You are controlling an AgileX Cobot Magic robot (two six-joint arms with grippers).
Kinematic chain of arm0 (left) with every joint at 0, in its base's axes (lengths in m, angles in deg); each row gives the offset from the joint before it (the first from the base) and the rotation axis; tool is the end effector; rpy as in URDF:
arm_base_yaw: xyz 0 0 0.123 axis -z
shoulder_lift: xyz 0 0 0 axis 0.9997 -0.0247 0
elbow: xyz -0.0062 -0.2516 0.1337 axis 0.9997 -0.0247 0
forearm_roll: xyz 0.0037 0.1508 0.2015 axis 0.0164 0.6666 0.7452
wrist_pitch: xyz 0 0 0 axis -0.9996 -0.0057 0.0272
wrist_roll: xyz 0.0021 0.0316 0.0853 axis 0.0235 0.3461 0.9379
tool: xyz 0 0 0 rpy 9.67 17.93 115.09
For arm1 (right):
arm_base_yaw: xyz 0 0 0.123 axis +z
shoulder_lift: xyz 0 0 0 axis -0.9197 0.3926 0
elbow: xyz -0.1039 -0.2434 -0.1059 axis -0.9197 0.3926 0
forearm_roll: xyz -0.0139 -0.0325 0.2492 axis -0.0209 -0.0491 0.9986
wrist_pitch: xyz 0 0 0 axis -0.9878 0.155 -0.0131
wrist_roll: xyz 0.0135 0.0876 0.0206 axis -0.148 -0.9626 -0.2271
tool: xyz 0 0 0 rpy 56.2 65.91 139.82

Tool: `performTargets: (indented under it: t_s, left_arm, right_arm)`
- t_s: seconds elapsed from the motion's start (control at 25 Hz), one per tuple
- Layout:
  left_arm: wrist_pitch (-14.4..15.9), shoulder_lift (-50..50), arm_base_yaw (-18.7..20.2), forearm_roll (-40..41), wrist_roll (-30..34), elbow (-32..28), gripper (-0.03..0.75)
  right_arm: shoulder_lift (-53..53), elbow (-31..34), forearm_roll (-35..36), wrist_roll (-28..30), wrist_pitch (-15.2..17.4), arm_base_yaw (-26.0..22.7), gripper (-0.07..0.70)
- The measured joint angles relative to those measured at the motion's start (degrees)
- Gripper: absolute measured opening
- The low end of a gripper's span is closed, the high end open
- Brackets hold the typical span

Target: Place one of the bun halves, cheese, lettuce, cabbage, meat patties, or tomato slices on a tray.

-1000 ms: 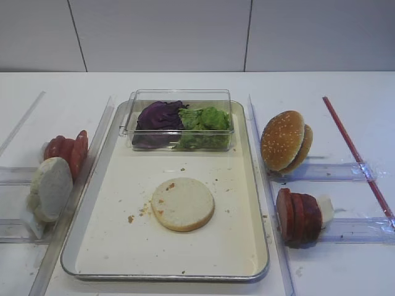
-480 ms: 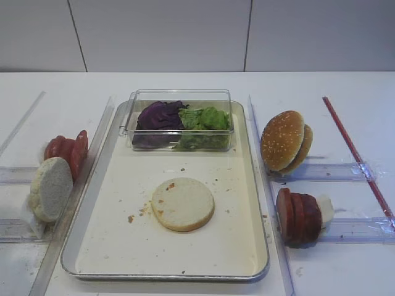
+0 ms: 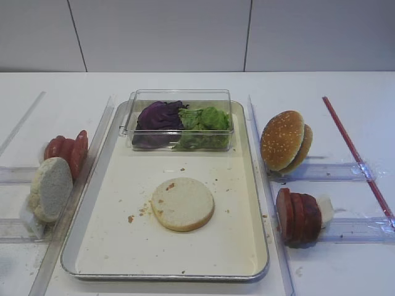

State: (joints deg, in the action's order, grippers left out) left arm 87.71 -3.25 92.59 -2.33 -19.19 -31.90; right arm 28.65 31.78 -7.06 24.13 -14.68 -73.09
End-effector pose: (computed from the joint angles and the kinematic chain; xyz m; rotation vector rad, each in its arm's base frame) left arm 0.0500 -0.0034 0.2758 0.1692 2.4922 -0.0014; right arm -0.0062 0.0110 0.2622 0.0498 2.1314 0.0575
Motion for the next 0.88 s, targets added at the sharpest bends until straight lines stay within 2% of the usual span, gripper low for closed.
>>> performTargets:
  t_s: [0.16,0.4,0.64,0.88]
  left_arm:
    - [-0.13,5.06,0.00,0.00,-0.09,-2.88,0.461]
    - [0.07,11.90,0.00,0.00,-0.44,-3.01,0.459]
    - [0.58,17.92,0.00,2.97,-5.30,-3.40,0.446]
    - [0.94,21.25,0.00,3.63,-5.98,-3.50,0.432]
  right_arm:
    - [0.00,0.00,0.00,0.00,0.00,0.00,0.692]
    - [0.00,0.00,0.00,0.00,0.00,0.00,0.692]
    - [0.00,0.00,0.00,0.00,0.00,0.00,0.692]
    - [0.00,0.00,0.00,0.00,0.00,0.00,0.692]
